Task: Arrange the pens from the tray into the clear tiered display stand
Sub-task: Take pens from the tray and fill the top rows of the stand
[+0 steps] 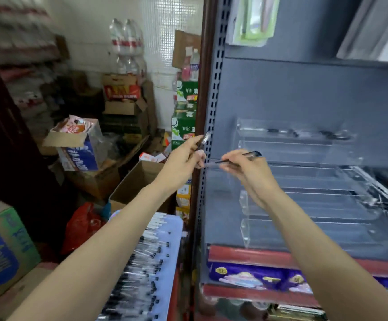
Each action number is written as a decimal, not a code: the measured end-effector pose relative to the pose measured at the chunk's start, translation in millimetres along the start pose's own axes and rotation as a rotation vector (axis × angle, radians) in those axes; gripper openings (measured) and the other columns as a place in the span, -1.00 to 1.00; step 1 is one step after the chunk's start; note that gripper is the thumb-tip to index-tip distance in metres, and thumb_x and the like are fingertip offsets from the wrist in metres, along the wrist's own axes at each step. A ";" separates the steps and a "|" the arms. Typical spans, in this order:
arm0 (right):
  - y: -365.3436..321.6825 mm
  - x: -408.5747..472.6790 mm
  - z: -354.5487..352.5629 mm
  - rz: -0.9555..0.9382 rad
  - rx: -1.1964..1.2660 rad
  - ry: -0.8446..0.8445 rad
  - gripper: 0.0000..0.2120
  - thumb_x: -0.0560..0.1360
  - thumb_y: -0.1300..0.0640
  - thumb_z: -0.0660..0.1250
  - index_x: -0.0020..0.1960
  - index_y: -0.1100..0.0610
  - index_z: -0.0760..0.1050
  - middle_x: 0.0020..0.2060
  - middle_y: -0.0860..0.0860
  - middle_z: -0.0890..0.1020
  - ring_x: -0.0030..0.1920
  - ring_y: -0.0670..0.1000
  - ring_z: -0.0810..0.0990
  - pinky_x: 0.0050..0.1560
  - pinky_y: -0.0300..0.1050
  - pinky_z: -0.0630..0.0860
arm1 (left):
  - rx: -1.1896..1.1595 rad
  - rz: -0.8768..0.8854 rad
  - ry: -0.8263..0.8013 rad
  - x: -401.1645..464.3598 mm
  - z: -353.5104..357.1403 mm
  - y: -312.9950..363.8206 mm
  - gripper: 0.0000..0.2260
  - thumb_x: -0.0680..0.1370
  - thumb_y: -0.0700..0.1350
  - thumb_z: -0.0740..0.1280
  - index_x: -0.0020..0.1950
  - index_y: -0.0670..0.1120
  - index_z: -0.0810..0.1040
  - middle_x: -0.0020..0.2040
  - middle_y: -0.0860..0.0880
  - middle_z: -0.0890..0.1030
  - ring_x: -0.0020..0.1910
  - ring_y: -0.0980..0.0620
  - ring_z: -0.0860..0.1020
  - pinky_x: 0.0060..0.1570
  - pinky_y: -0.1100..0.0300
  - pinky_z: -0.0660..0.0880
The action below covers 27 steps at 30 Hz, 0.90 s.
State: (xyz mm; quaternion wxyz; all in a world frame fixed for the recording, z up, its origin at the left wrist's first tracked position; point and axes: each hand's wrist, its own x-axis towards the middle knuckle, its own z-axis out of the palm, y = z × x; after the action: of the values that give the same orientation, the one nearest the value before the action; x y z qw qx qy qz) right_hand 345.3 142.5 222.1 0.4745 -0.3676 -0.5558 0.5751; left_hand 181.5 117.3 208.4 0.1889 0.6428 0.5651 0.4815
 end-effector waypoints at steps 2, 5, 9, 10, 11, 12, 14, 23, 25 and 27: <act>-17.1 4.5 -35.6 -0.012 0.140 0.024 -0.73 0.51 0.34 0.14 -0.25 0.26 0.56 -0.34 0.05 0.64 -0.23 0.01 0.66 -0.12 -0.27 0.60 | -0.053 0.020 0.047 13.1 23.0 23.7 -0.83 0.58 -0.21 0.23 0.18 -0.11 0.43 -0.20 0.09 0.58 -0.44 0.20 0.49 -0.36 0.35 0.46; -34.0 13.5 -92.1 -0.100 0.028 0.060 -0.74 0.55 0.31 0.12 -0.07 0.23 0.59 -0.24 0.06 0.61 -0.25 -0.01 0.66 -0.21 -0.36 0.55 | 0.051 0.057 0.115 33.7 60.5 50.5 -0.95 0.53 -0.11 0.34 -0.03 -0.03 0.51 -0.23 0.08 0.60 -0.44 0.25 0.46 -0.37 0.34 0.42; -46.2 29.8 -167.9 -0.197 -0.047 0.088 -0.81 0.51 0.40 0.25 -0.16 0.22 0.59 -0.19 0.10 0.65 -0.29 -0.04 0.69 -0.14 -0.32 0.59 | 0.149 0.089 0.116 57.3 109.8 84.8 -0.80 0.56 -0.16 0.28 0.15 0.00 0.57 -0.05 -0.02 0.54 -0.22 0.15 0.49 -0.12 0.31 0.42; -48.9 34.1 -185.3 -0.211 -0.082 0.096 -0.80 0.48 0.43 0.27 -0.19 0.21 0.59 -0.19 0.11 0.65 -0.26 -0.06 0.69 -0.13 -0.33 0.58 | 0.152 0.095 0.106 62.1 120.9 93.3 -0.77 0.57 -0.17 0.27 0.19 0.00 0.56 -0.03 -0.05 0.52 -0.19 0.06 0.51 -0.08 0.24 0.44; -52.3 37.2 -201.3 -0.218 -0.122 0.105 -0.78 0.46 0.45 0.28 -0.20 0.20 0.60 -0.20 0.11 0.66 -0.23 -0.08 0.69 -0.12 -0.35 0.57 | 0.156 0.098 0.099 66.8 131.7 100.2 -0.76 0.57 -0.18 0.26 0.21 0.00 0.56 -0.02 -0.07 0.51 -0.17 0.01 0.53 -0.05 0.21 0.45; -55.7 40.3 -215.7 -0.222 -0.154 0.112 -0.78 0.45 0.45 0.28 -0.19 0.18 0.60 -0.20 0.11 0.66 -0.21 -0.10 0.69 -0.09 -0.36 0.57 | 0.156 0.095 0.095 71.1 142.2 106.4 -0.76 0.57 -0.19 0.27 0.21 -0.01 0.55 -0.03 -0.07 0.51 -0.17 0.00 0.55 -0.03 0.20 0.46; -61.9 46.6 -240.4 -0.226 -0.163 0.110 -0.79 0.46 0.44 0.28 -0.17 0.17 0.59 -0.22 0.12 0.66 -0.21 -0.10 0.69 -0.05 -0.35 0.56 | 0.135 0.065 0.092 80.5 160.7 116.2 -0.81 0.55 -0.19 0.31 0.15 -0.06 0.56 -0.08 -0.03 0.54 -0.22 0.10 0.56 -0.08 0.29 0.46; -66.1 84.4 -309.7 -0.261 -0.290 0.250 -0.82 0.53 0.33 0.26 0.06 0.22 0.60 -0.20 0.04 0.63 -0.22 -0.07 0.58 0.09 -0.20 0.51 | 0.343 0.088 0.159 131.1 209.2 131.2 -0.91 0.50 -0.16 0.39 -0.03 -0.09 0.65 -0.18 0.05 0.58 -0.26 0.21 0.50 -0.19 0.48 0.36; -70.1 88.4 -316.3 -0.255 -0.269 0.255 -0.79 0.53 0.35 0.25 0.06 0.15 0.57 -0.13 0.05 0.62 -0.13 0.00 0.57 0.20 -0.08 0.48 | 0.394 0.074 0.148 143.8 217.1 130.1 -0.91 0.50 -0.15 0.38 -0.02 -0.07 0.65 -0.17 0.06 0.56 -0.19 0.13 0.52 -0.10 0.34 0.41; -73.7 92.8 -322.0 -0.255 -0.258 0.249 -0.78 0.53 0.36 0.25 0.05 0.11 0.56 -0.16 0.04 0.61 -0.12 -0.02 0.56 0.22 -0.08 0.47 | 0.443 0.068 0.104 155.8 226.4 130.1 -0.91 0.51 -0.15 0.37 -0.02 -0.06 0.65 -0.15 0.03 0.59 -0.11 0.04 0.54 -0.03 0.16 0.49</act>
State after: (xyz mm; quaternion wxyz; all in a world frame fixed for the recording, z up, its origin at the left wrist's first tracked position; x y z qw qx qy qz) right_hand 635.5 319.6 268.7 0.5572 -0.4203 -0.6040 0.3848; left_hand 424.8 289.3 268.7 -0.0025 0.6615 0.6438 0.3845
